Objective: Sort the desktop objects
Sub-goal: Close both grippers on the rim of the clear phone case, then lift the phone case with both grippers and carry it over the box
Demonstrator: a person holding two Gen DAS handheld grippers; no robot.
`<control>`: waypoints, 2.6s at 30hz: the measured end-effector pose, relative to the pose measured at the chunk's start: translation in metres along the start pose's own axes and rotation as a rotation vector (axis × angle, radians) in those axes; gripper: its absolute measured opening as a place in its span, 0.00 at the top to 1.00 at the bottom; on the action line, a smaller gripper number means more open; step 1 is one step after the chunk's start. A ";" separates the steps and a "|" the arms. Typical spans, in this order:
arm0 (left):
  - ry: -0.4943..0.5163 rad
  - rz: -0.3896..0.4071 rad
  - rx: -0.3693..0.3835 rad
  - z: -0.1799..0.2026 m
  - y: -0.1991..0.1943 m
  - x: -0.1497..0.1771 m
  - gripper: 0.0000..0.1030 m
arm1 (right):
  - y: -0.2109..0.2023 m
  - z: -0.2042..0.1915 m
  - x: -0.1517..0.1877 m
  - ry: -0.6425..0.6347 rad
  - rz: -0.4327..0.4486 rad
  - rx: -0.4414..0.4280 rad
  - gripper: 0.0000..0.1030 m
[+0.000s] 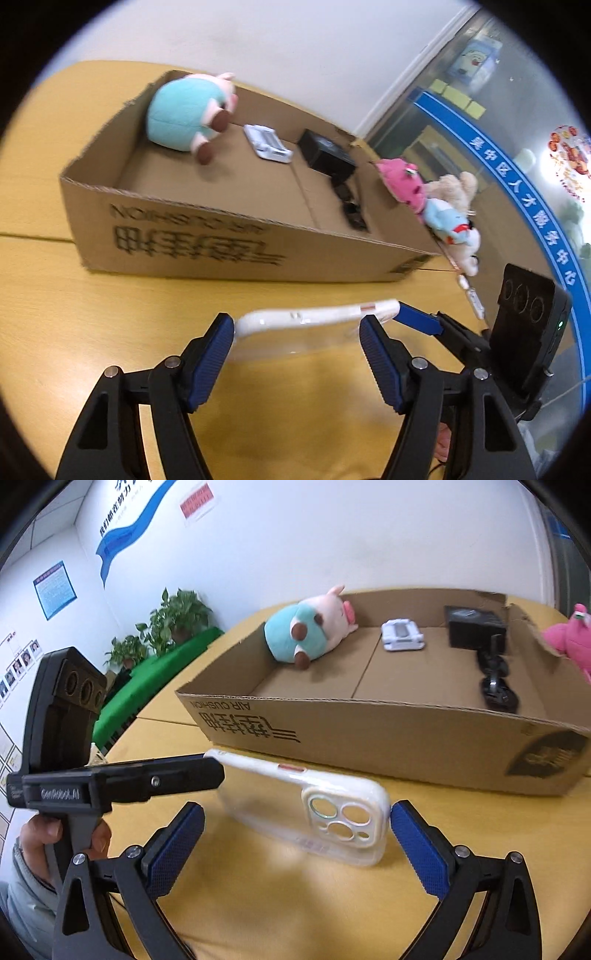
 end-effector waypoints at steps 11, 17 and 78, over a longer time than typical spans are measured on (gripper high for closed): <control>0.009 -0.111 -0.109 -0.008 0.024 0.030 0.33 | -0.027 0.025 0.028 -0.039 -0.037 0.166 0.06; -0.013 -0.164 -0.118 -0.019 0.039 0.042 0.74 | -0.019 0.059 0.044 0.052 -0.126 0.239 0.40; 0.198 -0.290 -0.705 -0.099 0.077 -0.119 0.94 | 0.138 0.077 -0.094 0.190 -0.271 0.124 0.90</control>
Point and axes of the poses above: each gripper's, at about its wrist camera, not at the fingertips, and y roughly the way its jaws point, z to its right, x to its underside, the point moved 8 cm from there along y, roughly the way its jaws point, and after that the axes turned 10 degrees about -x, right-handed, at the moved point
